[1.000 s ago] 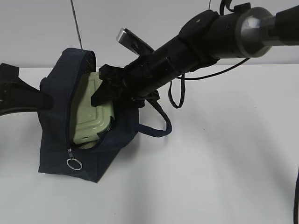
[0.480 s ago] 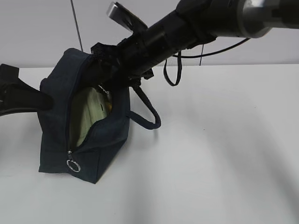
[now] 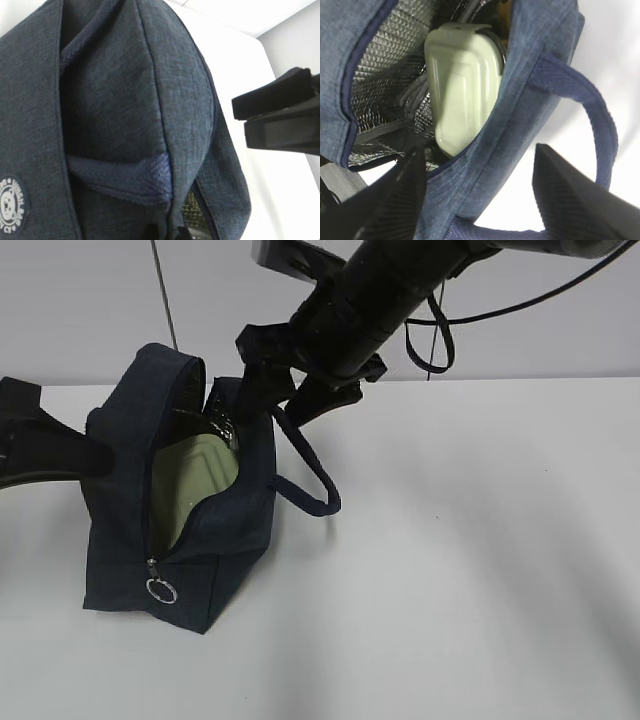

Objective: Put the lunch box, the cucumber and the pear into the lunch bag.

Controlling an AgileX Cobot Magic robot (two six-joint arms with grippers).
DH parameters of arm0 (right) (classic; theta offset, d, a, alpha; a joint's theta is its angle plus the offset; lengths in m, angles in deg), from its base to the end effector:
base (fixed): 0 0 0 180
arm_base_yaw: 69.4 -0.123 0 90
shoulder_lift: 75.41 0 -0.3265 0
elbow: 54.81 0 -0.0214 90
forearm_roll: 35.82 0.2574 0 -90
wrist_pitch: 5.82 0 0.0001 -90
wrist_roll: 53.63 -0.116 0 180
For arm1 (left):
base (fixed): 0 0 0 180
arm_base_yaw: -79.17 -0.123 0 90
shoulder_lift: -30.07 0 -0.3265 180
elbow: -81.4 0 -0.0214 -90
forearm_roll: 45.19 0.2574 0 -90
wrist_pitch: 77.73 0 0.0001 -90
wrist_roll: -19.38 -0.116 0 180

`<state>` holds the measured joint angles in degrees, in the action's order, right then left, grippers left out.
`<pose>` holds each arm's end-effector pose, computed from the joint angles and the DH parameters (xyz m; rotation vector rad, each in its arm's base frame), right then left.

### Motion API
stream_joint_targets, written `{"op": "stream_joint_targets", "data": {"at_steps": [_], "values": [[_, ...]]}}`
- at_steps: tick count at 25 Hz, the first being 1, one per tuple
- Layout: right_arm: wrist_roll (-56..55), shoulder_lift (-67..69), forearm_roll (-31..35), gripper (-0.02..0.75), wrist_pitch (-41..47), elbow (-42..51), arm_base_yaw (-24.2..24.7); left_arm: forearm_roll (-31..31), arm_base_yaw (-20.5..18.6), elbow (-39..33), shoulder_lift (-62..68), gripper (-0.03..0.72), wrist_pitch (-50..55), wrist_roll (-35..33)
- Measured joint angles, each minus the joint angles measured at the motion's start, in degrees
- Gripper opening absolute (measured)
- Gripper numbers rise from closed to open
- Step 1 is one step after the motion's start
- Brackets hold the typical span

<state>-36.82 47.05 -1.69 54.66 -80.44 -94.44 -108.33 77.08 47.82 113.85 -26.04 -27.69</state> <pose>0.4110 0.2545 0.2993 -0.7091 2.5838 0.8296 0.2507 -0.0722 0.2787 0.1686 2.4206 -0.9936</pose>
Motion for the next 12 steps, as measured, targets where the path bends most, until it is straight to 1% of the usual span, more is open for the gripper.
{"op": "stream_joint_targets", "data": {"at_steps": [5,9,11,12], "values": [[-0.45,1.94,0.44,0.465,0.27,0.0,0.0,0.0,0.0,0.0,0.0,0.002,0.0,0.0],[-0.54,4.29,4.22,0.435,0.27,0.0,0.0,0.0,0.0,0.0,0.0,0.002,0.0,0.0],[-0.54,5.26,4.77,0.424,0.27,0.0,0.0,0.0,0.0,0.0,0.0,0.002,0.0,0.0],[-0.54,5.52,4.76,0.4,0.27,0.0,0.0,0.0,0.0,0.0,0.0,0.002,0.0,0.0]]}}
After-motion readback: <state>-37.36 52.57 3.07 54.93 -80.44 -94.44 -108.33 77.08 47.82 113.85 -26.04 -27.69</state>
